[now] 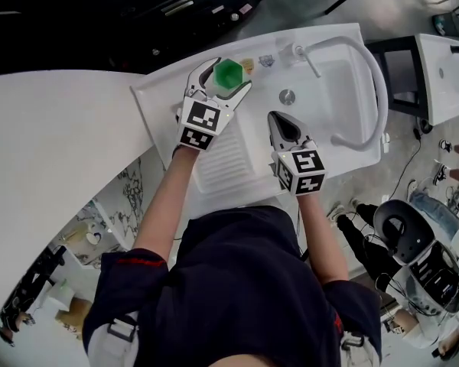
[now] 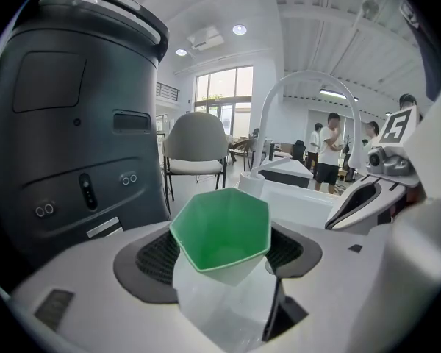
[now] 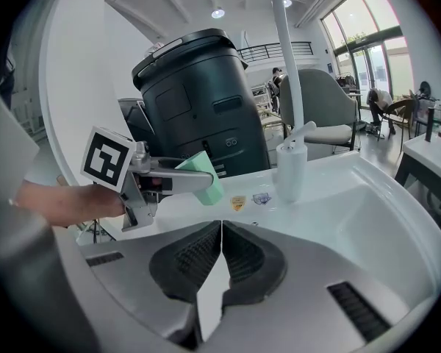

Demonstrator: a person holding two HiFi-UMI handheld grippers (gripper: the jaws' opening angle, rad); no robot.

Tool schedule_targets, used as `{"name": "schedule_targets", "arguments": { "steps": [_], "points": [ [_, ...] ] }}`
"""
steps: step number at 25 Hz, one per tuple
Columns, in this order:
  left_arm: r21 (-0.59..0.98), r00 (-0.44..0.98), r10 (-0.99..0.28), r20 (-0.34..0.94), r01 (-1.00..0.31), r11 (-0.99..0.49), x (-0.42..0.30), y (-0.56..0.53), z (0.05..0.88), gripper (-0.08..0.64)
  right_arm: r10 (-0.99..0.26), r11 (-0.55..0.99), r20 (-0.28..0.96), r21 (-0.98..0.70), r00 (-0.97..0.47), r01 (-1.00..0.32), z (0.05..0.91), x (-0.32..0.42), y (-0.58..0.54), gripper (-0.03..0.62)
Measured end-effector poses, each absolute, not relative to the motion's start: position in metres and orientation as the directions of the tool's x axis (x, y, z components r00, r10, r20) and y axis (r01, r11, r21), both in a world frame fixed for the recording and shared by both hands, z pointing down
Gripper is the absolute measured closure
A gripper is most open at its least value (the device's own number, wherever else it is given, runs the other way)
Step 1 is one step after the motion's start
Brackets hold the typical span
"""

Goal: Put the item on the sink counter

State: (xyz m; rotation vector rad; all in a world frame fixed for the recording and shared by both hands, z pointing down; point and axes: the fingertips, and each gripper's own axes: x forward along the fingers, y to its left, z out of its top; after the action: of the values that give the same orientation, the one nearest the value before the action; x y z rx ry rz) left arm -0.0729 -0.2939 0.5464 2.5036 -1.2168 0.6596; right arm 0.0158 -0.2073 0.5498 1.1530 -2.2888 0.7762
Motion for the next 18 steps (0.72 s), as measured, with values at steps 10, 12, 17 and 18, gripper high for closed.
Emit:
{"name": "schedule_targets", "arguments": {
  "steps": [10,12,17,18],
  "points": [
    [-0.009,0.507,-0.663,0.551,-0.791,-0.612,-0.074,-0.307,0.568,0.204,-0.546,0.477,0.641,-0.291,-0.539,-0.829,0.564,0.014,-0.208,0.557],
    [-0.020,0.498,-0.663,0.559,-0.792,-0.611,-0.075,-0.309,0.571,0.204,-0.542,0.476,0.644,-0.294,-0.540,-0.829,0.566,0.014,-0.208,0.557],
    [-0.025,0.489,-0.664,0.565,-0.795,-0.607,-0.075,-0.313,0.576,0.204,-0.533,0.475,0.649,-0.302,-0.543,-0.826,0.569,0.012,-0.208,0.557],
    [-0.023,0.489,-0.668,0.562,-0.798,-0.603,-0.076,-0.314,0.576,0.204,-0.531,0.476,0.649,-0.303,-0.544,-0.826,0.569,0.012,-0.209,0.557]
  ]
}}
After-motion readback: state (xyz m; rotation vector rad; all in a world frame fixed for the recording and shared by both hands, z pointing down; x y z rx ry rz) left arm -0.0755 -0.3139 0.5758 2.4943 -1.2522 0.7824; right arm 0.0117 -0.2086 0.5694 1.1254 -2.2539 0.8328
